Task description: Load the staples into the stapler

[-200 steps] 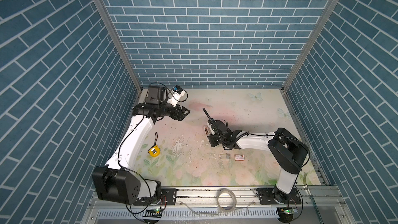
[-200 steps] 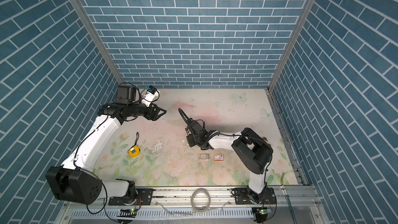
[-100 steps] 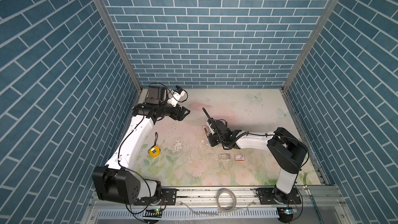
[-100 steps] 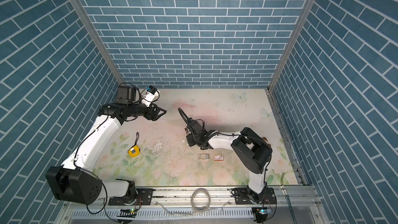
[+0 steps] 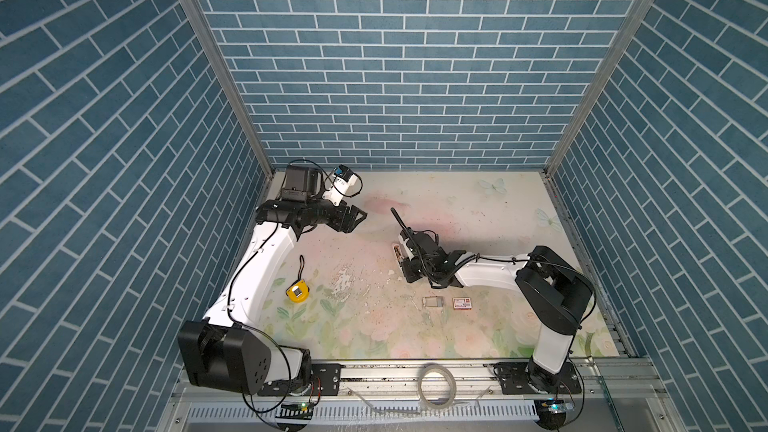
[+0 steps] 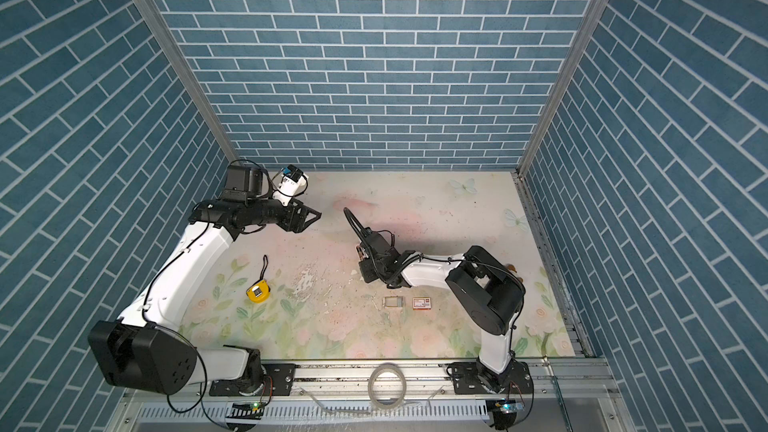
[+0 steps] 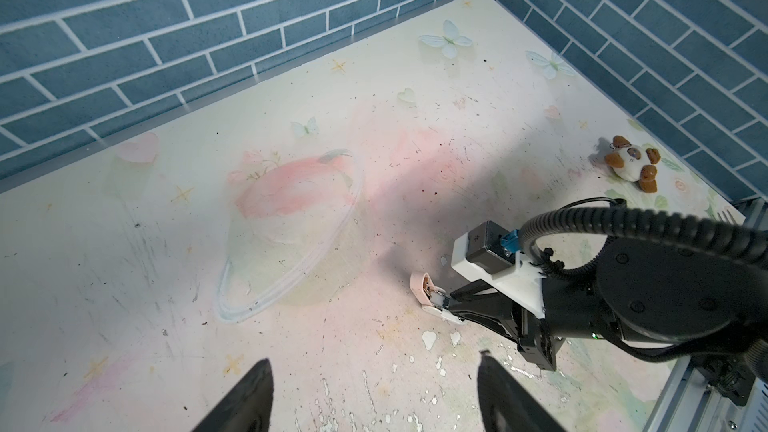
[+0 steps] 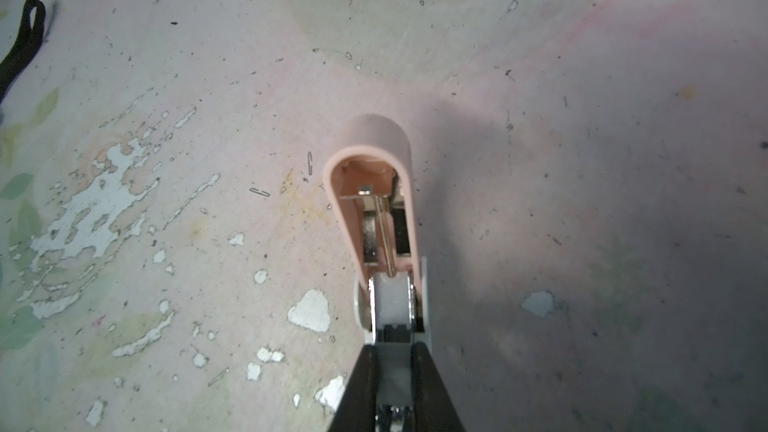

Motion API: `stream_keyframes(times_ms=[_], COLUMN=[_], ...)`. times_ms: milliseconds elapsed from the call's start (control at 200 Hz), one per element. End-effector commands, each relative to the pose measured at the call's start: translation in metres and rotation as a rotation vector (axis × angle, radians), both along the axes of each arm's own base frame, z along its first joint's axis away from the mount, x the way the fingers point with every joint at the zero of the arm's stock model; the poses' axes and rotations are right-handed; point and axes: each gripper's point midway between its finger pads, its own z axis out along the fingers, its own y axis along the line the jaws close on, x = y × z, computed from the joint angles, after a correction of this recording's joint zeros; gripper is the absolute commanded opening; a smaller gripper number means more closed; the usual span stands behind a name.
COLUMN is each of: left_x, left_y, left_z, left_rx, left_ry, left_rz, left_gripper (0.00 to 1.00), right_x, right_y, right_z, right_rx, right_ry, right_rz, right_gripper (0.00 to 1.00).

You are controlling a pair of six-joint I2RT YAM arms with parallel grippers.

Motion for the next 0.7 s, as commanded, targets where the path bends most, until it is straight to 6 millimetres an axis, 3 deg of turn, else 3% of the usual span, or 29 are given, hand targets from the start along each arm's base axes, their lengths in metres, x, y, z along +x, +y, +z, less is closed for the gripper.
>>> stream_keyframes(times_ms=[0, 695], left_x=[-0.0034, -0.0040], left_y=[0.0017, 0.0024], left_z=[0.0021, 0.0018], left_rx=[-0.010, -0.007], left_ry=[-0.005, -0.005], left_rz=[0.004, 0.007], left_gripper=[0.78, 0.78], right_x=[-0.0028, -0.0031], right_y=[-0.0039, -0.0039], right_z=[-0.0122, -0.0093], right_rx=[-0.024, -0.021], right_ry=[0.024, 0.018], right_rz=[-0.003, -0.004], right_gripper=[0.17, 0.21])
